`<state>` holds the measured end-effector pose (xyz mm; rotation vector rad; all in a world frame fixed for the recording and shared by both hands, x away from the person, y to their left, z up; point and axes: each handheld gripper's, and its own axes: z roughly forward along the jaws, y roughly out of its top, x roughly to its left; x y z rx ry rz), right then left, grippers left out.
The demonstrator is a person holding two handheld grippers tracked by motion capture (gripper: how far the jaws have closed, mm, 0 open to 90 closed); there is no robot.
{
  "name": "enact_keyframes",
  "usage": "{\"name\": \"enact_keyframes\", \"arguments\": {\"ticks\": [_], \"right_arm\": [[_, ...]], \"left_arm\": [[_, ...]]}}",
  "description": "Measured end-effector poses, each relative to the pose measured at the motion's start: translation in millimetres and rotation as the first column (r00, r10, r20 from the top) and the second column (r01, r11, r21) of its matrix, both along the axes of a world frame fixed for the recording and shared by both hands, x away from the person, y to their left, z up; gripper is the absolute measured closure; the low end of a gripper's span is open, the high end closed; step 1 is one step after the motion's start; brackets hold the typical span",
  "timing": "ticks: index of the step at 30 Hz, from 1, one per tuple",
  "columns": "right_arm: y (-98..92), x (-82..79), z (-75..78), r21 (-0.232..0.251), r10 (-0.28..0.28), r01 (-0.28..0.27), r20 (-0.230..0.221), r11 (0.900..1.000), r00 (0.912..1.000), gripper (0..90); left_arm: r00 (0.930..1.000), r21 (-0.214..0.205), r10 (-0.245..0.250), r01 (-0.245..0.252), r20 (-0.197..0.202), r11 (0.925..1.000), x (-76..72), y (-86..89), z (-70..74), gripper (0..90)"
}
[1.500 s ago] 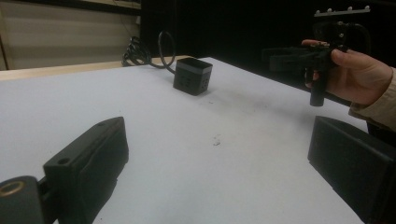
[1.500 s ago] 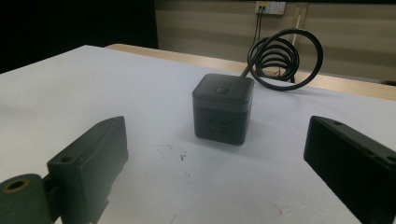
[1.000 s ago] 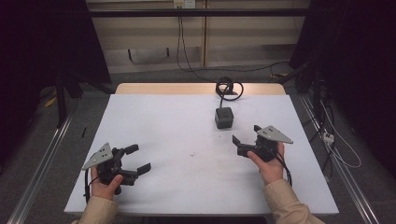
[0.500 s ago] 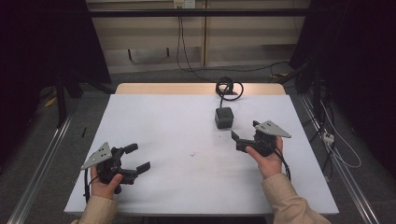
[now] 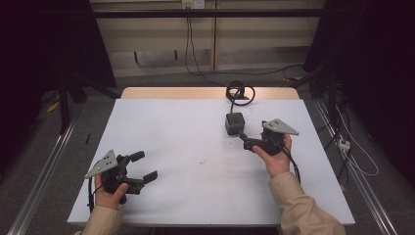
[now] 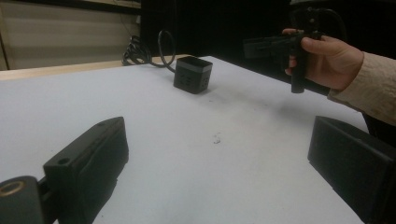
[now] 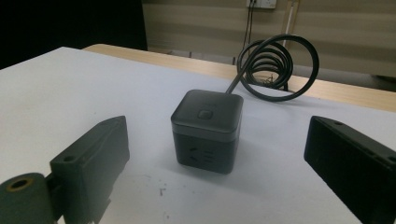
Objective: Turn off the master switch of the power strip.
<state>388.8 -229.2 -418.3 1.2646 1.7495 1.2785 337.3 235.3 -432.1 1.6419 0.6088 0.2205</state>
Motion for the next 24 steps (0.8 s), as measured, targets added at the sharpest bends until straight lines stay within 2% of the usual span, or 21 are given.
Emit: {"name": "enact_keyframes", "arguments": {"ticks": [4,10,24], "right_arm": [[-0.8,4.1,-2.9,0.004,-0.022,0.022,-0.011,0.9997,0.9997,8.9],[-0.1,10.6,0.0,0.004,-0.025,0.025,-0.013,0.9997,0.9996,13.7],[8.0,29.2,0.4,0.009,-0.001,0.001,-0.041,1.0,0.9992,28.0]], "left_arm": [[1.0,-0.003,-0.001,0.001,0.002,1.0,-1.8,1.0,1.2,4.7],[1.0,-0.003,-0.002,0.002,0.003,1.0,-1.7,0.8,1.1,4.7],[1.0,-0.011,-0.001,0.001,0.0,0.9999,-1.5,1.5,1.0,4.7]]}}
